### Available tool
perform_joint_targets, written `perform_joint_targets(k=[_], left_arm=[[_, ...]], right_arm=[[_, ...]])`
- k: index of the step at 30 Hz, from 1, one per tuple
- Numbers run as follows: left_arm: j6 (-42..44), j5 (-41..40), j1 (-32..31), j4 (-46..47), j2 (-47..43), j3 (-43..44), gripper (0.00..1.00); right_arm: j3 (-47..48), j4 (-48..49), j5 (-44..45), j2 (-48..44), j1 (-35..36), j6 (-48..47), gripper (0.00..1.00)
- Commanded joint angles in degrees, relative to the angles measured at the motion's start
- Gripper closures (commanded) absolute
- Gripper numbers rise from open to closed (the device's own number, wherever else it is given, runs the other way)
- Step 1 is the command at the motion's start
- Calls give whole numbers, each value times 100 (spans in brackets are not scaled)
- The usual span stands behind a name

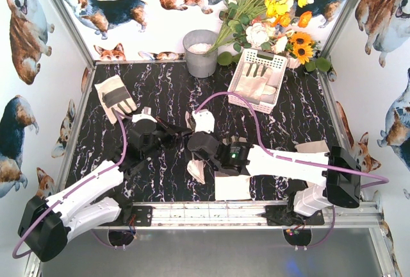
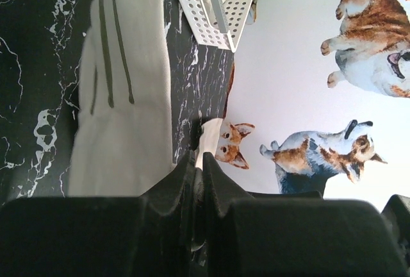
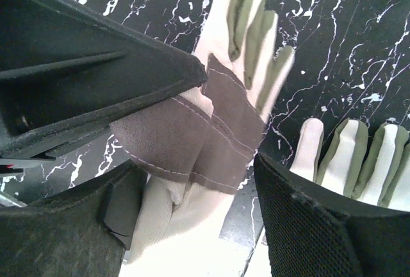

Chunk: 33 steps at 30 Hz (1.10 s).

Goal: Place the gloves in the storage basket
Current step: Turn over the glove.

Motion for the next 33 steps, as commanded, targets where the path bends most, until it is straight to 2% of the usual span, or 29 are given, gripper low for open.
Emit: perform_joint_targets(k=[1, 5, 7, 9, 14, 16, 17, 19, 20, 23, 26, 29, 31, 33], left_arm=[[-68, -196, -86, 242, -89, 158, 100], [-76, -207, -113, 257, -59, 186, 100], [-72, -211, -122, 253, -50, 185, 100], [-69, -259, -117, 228, -72, 172, 100], [97, -486, -123, -39, -230, 184, 100], [226, -532, -112, -121, -266, 197, 99], [314, -507, -85, -147, -274, 206, 86], [601, -411, 11, -210, -331, 259, 66], [760, -386, 66, -345, -368, 328, 50], [1305, -329, 298, -889, -508, 571, 30], [1776, -82, 594, -1275, -637, 711, 16], [1980, 257, 871, -1246, -774, 650, 5], [2020, 541, 965, -905, -879, 497, 0], [2029, 845, 1015, -458, -960, 341, 0]], right_arm=[[200, 73, 383, 56, 16, -219, 33], [317, 14, 334, 198, 14, -415, 35], [364, 11, 321, 238, 22, -447, 41], [381, 4, 324, 244, 18, -482, 51], [388, -183, 346, 88, 12, -480, 100], [378, -287, 344, -42, 10, -456, 100], [358, -285, 249, -118, -15, -474, 100], [286, -256, -151, -313, -166, -515, 100], [247, -264, -477, -404, -315, -472, 100], [38, -84, -1753, -713, -901, -481, 100], [-105, 27, -2681, -1024, -1424, -555, 100], [-290, 275, -3497, -1443, -1923, -484, 100], [-440, 602, -4095, -1704, -2275, -325, 100], [-552, 931, -4551, -1861, -2580, -130, 100]])
